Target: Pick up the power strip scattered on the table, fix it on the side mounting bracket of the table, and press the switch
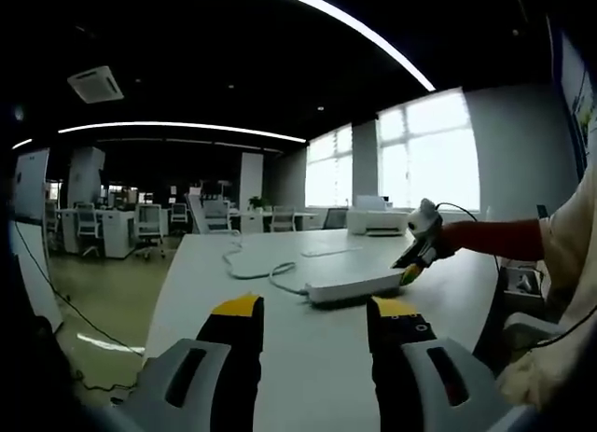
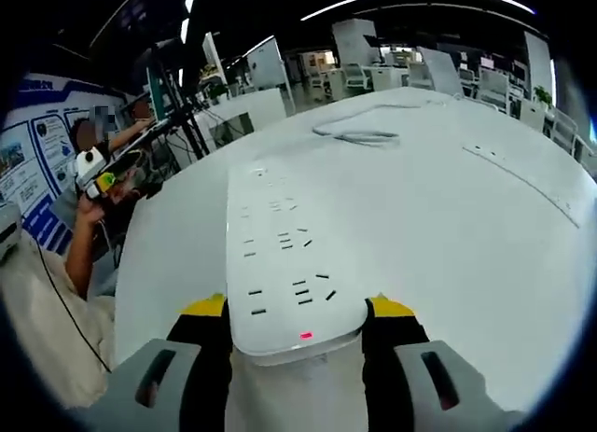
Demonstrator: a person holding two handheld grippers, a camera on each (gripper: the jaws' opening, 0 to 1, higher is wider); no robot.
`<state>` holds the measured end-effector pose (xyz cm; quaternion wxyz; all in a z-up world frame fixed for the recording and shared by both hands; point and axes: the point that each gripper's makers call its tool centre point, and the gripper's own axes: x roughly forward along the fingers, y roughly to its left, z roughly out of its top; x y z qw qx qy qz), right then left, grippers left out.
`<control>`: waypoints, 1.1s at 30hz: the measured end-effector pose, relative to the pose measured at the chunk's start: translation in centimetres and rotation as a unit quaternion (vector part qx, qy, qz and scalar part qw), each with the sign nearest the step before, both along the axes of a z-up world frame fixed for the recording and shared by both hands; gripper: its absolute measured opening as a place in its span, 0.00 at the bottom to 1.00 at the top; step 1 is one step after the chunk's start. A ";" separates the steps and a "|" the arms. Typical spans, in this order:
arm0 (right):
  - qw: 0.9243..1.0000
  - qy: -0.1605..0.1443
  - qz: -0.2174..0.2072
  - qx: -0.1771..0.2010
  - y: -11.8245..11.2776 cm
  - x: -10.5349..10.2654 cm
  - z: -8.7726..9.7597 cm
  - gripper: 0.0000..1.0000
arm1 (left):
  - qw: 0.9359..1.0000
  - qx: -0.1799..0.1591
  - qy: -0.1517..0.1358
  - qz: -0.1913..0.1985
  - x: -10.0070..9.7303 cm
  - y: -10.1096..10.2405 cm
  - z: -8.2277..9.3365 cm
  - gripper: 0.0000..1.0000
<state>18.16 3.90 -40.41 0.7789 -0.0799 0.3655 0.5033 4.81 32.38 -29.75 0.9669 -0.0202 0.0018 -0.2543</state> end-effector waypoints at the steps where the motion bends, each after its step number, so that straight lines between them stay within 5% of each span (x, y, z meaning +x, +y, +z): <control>1: 1.000 0.002 -0.002 0.000 0.1 -0.1 0.1 0.51 | 1.000 -0.001 0.000 0.001 0.0 0.0 0.0 0.49; 11: 1.000 0.014 -0.022 0.006 0.3 -0.1 1.0 0.50 | 0.999 0.003 0.033 0.004 0.6 -0.2 -1.4 0.50; 33: 0.999 0.032 -0.035 -0.012 0.5 -0.5 1.4 0.50 | 0.999 -0.010 0.046 0.002 0.9 -0.4 -0.9 0.51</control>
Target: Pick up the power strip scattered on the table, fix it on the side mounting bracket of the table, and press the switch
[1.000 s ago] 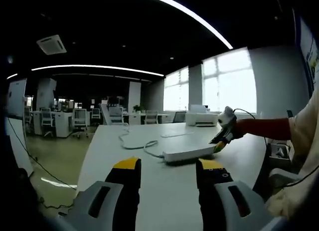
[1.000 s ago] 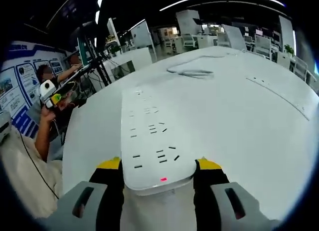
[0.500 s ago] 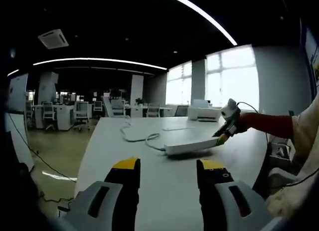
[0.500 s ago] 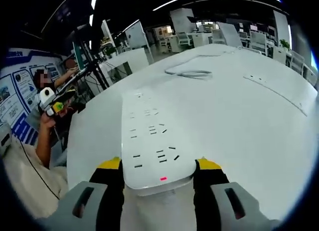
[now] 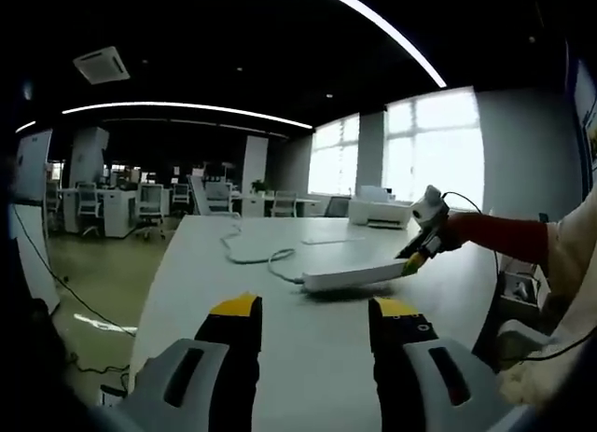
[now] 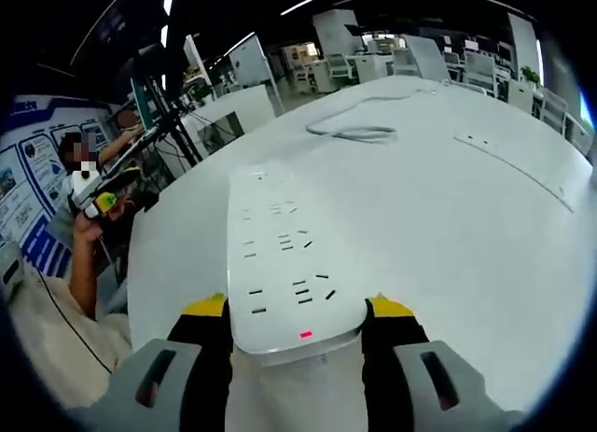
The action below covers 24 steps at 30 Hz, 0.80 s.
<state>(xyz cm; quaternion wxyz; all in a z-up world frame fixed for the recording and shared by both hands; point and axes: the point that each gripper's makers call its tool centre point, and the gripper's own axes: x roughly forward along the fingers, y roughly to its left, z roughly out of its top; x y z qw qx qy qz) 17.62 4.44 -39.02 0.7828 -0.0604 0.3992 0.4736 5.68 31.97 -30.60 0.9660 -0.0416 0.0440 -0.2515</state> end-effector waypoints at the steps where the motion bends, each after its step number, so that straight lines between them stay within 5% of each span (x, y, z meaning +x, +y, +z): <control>1: 1.000 0.002 -0.001 0.001 0.0 -0.1 0.0 0.50 | 1.000 0.001 0.000 -0.001 0.0 -0.1 0.0 0.51; 13: 1.000 0.021 -0.016 0.002 0.4 -0.6 -0.3 0.50 | 0.998 -0.047 0.005 -0.033 1.4 -3.4 0.4 0.51; 24: 0.999 0.032 -0.024 0.004 1.1 -0.8 -0.8 0.50 | 0.996 -0.053 0.059 -0.046 2.3 -5.0 -1.7 0.56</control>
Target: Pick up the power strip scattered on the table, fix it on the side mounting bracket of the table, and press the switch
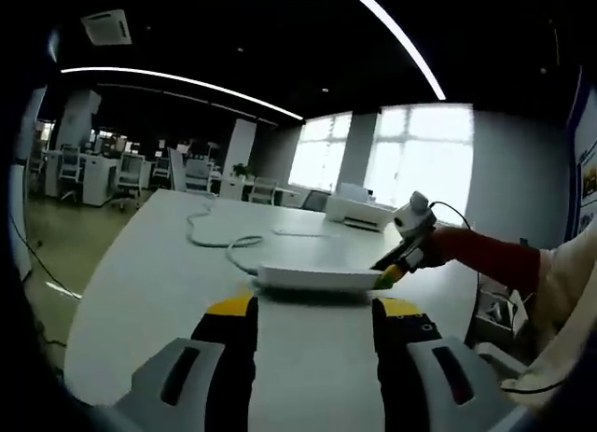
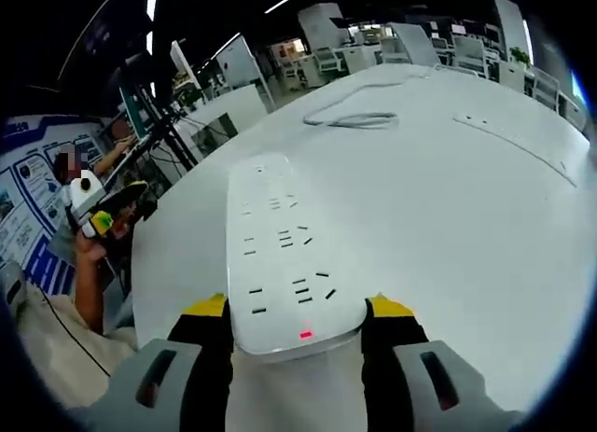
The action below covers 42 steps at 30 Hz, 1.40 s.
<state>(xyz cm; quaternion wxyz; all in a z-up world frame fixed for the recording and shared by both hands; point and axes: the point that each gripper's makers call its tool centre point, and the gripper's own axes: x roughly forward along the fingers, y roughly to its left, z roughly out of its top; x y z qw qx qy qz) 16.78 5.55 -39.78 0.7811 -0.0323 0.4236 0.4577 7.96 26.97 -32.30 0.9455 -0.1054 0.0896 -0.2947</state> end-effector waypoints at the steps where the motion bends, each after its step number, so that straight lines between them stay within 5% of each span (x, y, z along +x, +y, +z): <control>1: 1.000 0.000 0.000 -0.001 0.0 0.0 0.0 0.50 | 1.000 0.000 0.000 0.001 0.1 0.1 0.0 0.56; 14: 1.000 0.006 -0.004 -0.005 0.7 -0.8 -0.2 0.50 | 1.000 -0.003 0.002 0.014 0.5 0.9 0.6 0.59; 42: 1.000 0.023 -0.014 -0.011 1.5 -2.1 -0.1 0.50 | 0.995 -0.045 0.065 0.053 2.0 0.8 -0.5 0.66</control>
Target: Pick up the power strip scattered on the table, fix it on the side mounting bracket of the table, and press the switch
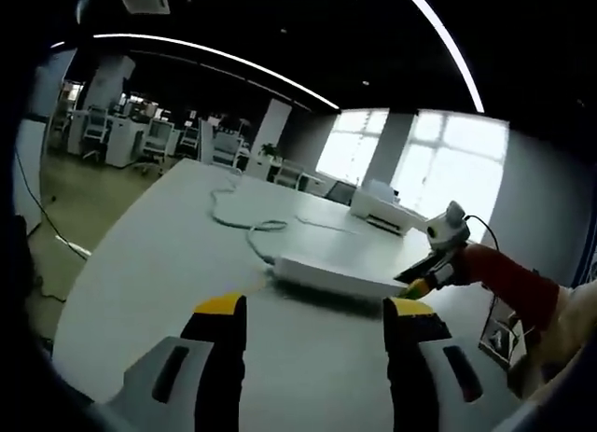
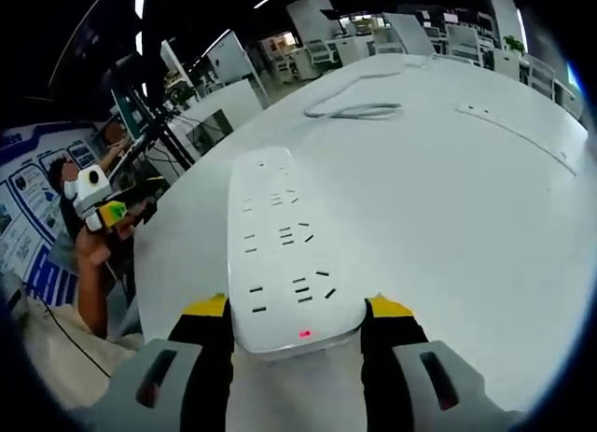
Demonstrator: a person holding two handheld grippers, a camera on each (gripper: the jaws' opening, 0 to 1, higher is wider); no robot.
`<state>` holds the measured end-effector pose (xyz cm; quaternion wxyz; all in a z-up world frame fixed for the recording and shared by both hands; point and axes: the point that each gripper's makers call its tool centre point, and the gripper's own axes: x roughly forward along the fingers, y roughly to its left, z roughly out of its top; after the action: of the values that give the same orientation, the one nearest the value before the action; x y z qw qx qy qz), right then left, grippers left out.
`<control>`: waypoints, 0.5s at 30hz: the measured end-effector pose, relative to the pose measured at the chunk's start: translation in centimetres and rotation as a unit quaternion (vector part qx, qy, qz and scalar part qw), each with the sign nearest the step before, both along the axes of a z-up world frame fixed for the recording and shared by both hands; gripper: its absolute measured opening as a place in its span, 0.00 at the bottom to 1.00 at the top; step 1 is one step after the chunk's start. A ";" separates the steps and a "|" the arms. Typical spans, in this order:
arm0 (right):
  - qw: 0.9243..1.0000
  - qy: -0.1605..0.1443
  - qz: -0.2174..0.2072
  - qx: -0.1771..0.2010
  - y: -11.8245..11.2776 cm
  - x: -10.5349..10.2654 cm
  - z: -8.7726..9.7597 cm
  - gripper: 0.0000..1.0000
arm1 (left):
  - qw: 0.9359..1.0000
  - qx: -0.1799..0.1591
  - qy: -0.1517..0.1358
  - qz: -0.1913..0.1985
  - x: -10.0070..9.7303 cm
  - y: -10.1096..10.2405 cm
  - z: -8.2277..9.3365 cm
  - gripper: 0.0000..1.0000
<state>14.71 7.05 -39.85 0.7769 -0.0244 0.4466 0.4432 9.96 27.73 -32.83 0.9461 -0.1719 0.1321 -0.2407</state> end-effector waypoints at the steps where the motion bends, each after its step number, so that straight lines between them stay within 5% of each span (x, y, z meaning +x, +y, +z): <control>1: 1.000 0.000 0.000 0.000 0.0 0.0 0.0 0.50 | 1.000 -0.004 0.003 0.000 0.0 0.0 -0.1 0.67; 15: 1.000 0.007 -0.003 0.003 0.4 -0.1 -0.1 0.49 | 0.999 -0.041 0.025 0.014 1.5 0.1 -0.7 0.70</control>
<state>14.65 7.45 -39.91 0.7751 -0.0177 0.4509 0.4423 11.45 27.80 -33.50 0.9380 -0.2184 0.1427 -0.2281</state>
